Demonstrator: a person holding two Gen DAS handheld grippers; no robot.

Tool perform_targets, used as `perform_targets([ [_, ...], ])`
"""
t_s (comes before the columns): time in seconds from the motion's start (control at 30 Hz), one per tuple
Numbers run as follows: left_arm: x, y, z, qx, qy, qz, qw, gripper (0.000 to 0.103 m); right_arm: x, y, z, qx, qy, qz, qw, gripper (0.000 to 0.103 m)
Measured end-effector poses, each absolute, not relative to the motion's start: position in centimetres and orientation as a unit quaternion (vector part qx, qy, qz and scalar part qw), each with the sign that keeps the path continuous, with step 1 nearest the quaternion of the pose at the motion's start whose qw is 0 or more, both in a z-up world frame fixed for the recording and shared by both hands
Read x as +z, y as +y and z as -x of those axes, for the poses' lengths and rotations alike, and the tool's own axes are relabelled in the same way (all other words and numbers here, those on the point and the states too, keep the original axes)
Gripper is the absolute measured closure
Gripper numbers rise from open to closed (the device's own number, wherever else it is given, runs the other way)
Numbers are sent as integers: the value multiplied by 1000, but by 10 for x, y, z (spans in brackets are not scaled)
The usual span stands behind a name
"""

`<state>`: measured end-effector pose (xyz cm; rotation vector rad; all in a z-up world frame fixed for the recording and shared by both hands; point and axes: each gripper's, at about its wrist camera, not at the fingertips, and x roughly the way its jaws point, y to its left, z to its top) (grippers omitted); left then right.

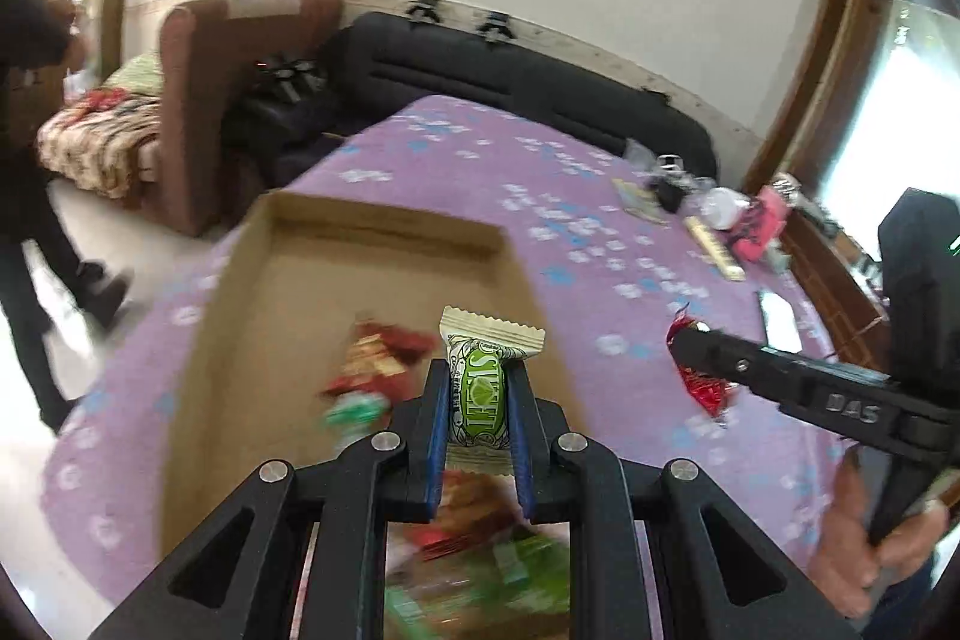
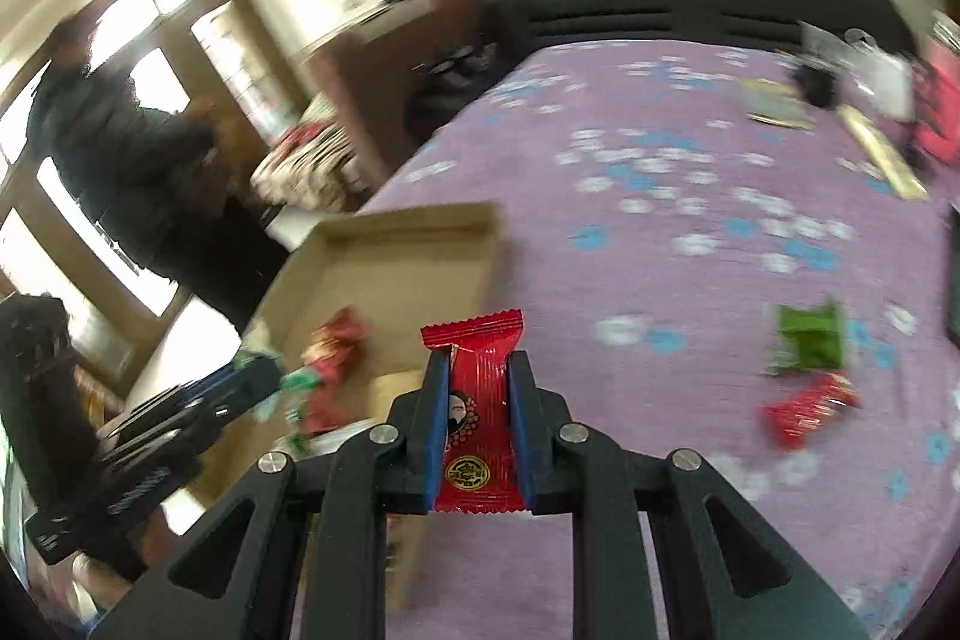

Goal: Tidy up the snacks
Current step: 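Release the green-wrapped candy and red foil candy into the box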

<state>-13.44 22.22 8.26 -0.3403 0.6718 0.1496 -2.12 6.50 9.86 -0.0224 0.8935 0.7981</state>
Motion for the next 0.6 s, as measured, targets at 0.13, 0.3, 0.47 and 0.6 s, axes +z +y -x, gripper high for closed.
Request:
perform_targets([
  [0.13,65,237,141,103,340,166,920,85,87,108,39,401,427,50,809,85],
  [0.3,50,250,141,127,349,167,913,85,69,142,41,402,437,81,800,85],
  [0.47,41,255,141,132,358,170,909,85,58,155,40,396,446,95,797,85],
  [0.6,36,254,138,137,361,162,908,85,52,163,37,388,447,99,800,85],
])
